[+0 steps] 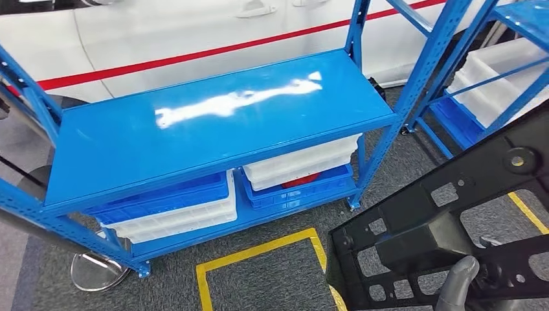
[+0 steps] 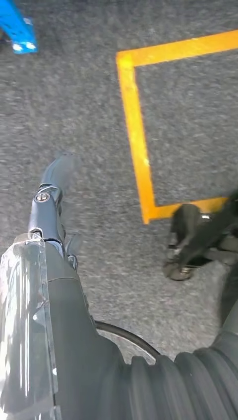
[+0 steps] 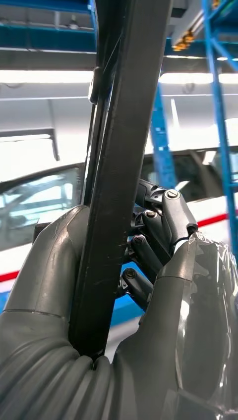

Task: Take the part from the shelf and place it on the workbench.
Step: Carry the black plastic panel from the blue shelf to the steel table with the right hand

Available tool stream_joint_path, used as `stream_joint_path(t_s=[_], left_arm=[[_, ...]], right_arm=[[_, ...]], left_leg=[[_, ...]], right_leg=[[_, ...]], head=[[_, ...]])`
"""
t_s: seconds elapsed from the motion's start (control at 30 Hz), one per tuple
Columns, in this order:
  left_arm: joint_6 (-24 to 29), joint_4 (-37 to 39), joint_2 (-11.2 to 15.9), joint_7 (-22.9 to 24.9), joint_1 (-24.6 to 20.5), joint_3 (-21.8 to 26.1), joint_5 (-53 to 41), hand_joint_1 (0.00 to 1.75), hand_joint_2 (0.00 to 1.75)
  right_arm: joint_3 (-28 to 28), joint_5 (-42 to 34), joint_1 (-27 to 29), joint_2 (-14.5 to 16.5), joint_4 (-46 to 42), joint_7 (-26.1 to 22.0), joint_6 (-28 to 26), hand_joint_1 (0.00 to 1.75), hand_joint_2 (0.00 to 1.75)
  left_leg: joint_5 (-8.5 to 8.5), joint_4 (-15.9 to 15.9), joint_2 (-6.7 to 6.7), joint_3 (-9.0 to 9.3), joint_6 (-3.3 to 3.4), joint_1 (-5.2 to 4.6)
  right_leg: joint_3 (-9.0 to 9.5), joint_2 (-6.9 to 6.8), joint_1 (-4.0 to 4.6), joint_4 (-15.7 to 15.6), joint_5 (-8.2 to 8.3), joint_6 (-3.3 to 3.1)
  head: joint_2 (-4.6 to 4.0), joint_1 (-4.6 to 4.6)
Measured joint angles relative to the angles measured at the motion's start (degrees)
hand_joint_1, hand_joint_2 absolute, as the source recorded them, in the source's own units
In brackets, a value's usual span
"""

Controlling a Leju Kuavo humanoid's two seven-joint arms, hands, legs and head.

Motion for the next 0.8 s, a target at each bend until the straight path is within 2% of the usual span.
stream_joint_path(t_s=[0.03,0.1,0.13,0.17,0.23,0.27,0.3,0.37,0.4,0.43,0.47,0.5,0.53,0.57,0.63,0.67,0.73,0.77,0.8], left_arm=[[0.0,0.5,0.6,-0.4,-0.1,0.6,0.1,0.00,1.75],[-0.2,1.3,1.8,-0.9,-0.4,1.6,0.1,0.00,1.75],[-0.4,1.7,2.2,-1.1,-0.6,2.0,0.1,0.00,1.75],[-0.6,2.0,2.6,-1.2,-0.7,2.4,0.1,0.00,1.75],[-0.9,2.4,3.0,-1.3,-1.1,2.9,0.1,0.00,1.75],[-1.1,2.6,3.1,-1.3,-1.3,3.1,0.2,0.00,1.75],[-1.3,2.7,3.3,-1.3,-1.4,3.3,0.3,0.00,1.75],[-1.7,3.1,3.3,-1.2,-1.4,3.8,0.6,0.00,1.75],[-1.8,3.2,3.3,-1.2,-1.4,4.1,0.7,0.00,1.75],[-1.9,3.4,3.4,-1.2,-1.4,4.3,0.8,0.00,1.75],[-2.0,3.5,3.4,-1.1,-1.4,4.5,0.9,0.00,1.75],[-2.1,3.6,3.4,-1.1,-1.4,4.6,0.9,0.00,1.75],[-2.3,3.7,3.4,-1.1,-1.5,4.7,0.9,0.00,1.75],[-2.5,3.8,3.4,-1.1,-1.6,4.8,0.9,0.00,1.75],[-2.8,3.9,3.4,-1.1,-1.8,5.0,0.9,0.00,1.75],[-2.8,3.9,3.5,-1.0,-1.8,5.2,0.9,0.00,1.75],[-2.9,4.0,3.5,-1.0,-2.1,5.4,0.9,0.00,1.75],[-2.9,4.0,3.5,-0.9,-2.2,5.5,0.8,0.00,1.75],[-3.0,4.0,3.6,-0.9,-2.3,5.6,0.8,0.00,1.75]], right_arm=[[0.0,0.1,0.1,0.1,-0.1,0.1,-0.3,1.75,1.75],[-0.1,0.4,0.1,0.4,-0.3,0.2,-1.1,1.75,1.75],[-0.1,0.6,0.1,0.5,-0.5,0.2,-1.5,1.75,1.75],[-0.1,0.7,0.2,0.6,-0.6,0.1,-1.9,1.75,1.75],[-0.2,1.3,0.4,0.8,-0.9,0.1,-2.7,1.75,1.75],[-0.2,1.6,0.5,0.9,-0.9,0.1,-3.1,1.75,1.75],[-0.2,2.1,0.3,1.0,-1.0,0.1,-3.4,1.75,1.75],[-0.3,2.8,-0.3,1.1,-0.9,0.1,-4.0,1.75,1.75],[-0.3,3.1,-0.7,1.2,-0.8,0.1,-4.2,1.75,1.75],[-0.3,3.4,-0.9,1.2,-0.7,0.1,-4.5,1.75,1.75],[-0.3,3.7,-1.0,1.2,-0.6,0.1,-4.7,1.75,1.75],[-0.2,4.0,-1.0,1.2,-0.5,0.1,-5.0,1.75,1.75],[-0.2,4.3,-1.0,1.2,-0.5,0.0,-5.3,1.75,1.75],[-0.2,4.6,-1.1,1.2,-0.5,0.0,-5.6,1.75,1.75],[-0.1,4.8,-1.3,1.2,-0.4,0.0,-6.2,1.75,1.75],[-0.1,4.9,-1.4,1.2,-0.4,-0.1,-6.4,1.75,1.75],[0.1,5.0,-1.4,1.2,-0.4,-0.1,-6.7,1.75,1.75],[0.2,5.0,-1.4,1.2,-0.4,-0.2,-6.9,1.75,1.75],[0.2,5.0,-1.5,1.2,-0.4,-0.2,-7.1,1.75,1.75]], left_leg=[[2.31,-3.3,-0.62,1.34,0.33,-0.02],[5.85,-10.8,-4.07,4.27,1.07,-0.01],[6.57,-13.0,-5.50,5.03,1.23,-0.07],[6.64,-14.0,-6.36,5.27,1.31,-0.20],[6.93,-14.5,-5.15,5.42,1.45,-0.34],[7.18,-14.8,-4.33,5.55,1.69,-0.28],[7.45,-15.1,-3.42,5.67,1.96,-0.17],[7.71,-15.4,-1.46,5.64,2.34,-0.16],[7.71,-15.4,-0.40,5.57,2.44,-0.22],[7.68,-15.4,0.64,5.51,2.44,-0.27],[7.63,-15.4,1.62,5.49,2.41,-0.29],[7.57,-15.4,2.49,5.51,2.33,-0.29],[7.46,-15.3,3.27,5.60,2.19,-0.28],[7.31,-15.3,3.99,5.75,1.97,-0.31],[6.94,-15.1,5.14,5.99,1.35,-0.54],[6.81,-15.1,5.64,6.14,1.02,-0.68],[6.71,-15.3,6.64,6.55,0.43,-0.73],[6.39,-15.1,6.33,6.66,0.13,-0.63],[5.52,-14.1,5.30,6.37,-0.10,-0.48]], right_leg=[[0.05,0.95,0.08,0.1,0.01,0.01],[-0.09,2.54,0.12,0.4,0.07,0.21],[-0.33,3.24,-0.02,0.5,0.17,0.48],[-0.64,3.96,-0.20,0.5,0.32,0.90],[-1.14,5.21,-0.55,0.5,0.68,1.83],[-1.40,4.27,-0.48,0.8,0.55,2.16],[-2.02,2.48,-0.35,1.9,-0.21,2.37],[-4.72,-1.88,-0.13,7.4,-3.53,2.70],[-6.52,-2.83,-0.19,11.1,-5.40,2.88],[-7.93,-3.15,-0.31,14.2,-6.55,3.06],[-8.48,-3.30,-0.44,15.7,-6.69,3.21],[-7.85,-3.52,-0.56,14.8,-5.76,3.30],[-6.02,-4.06,-0.64,11.8,-4.07,3.32],[-3.63,-5.28,-0.62,7.6,-2.55,3.20],[-0.14,-7.23,-0.28,1.4,-0.73,2.48],[0.37,-7.55,-0.07,0.3,-0.66,2.03],[0.17,-6.34,0.13,0.3,-0.50,1.23],[0.14,-5.76,0.03,0.1,-0.34,0.84],[0.13,-5.18,-0.09,-0.1,-0.14,0.41]], head=[[-0.01,0.01],[-0.01,0.09],[-0.01,0.13],[-0.01,0.18],[0.00,0.21],[0.00,0.26],[0.00,0.37],[0.00,0.58],[0.00,0.67],[0.00,0.67],[0.00,0.67],[0.00,0.67],[-0.01,0.67],[-0.01,0.68],[-0.01,0.64],[-0.01,0.62],[-0.01,0.60],[-0.01,0.59],[0.00,0.54]])
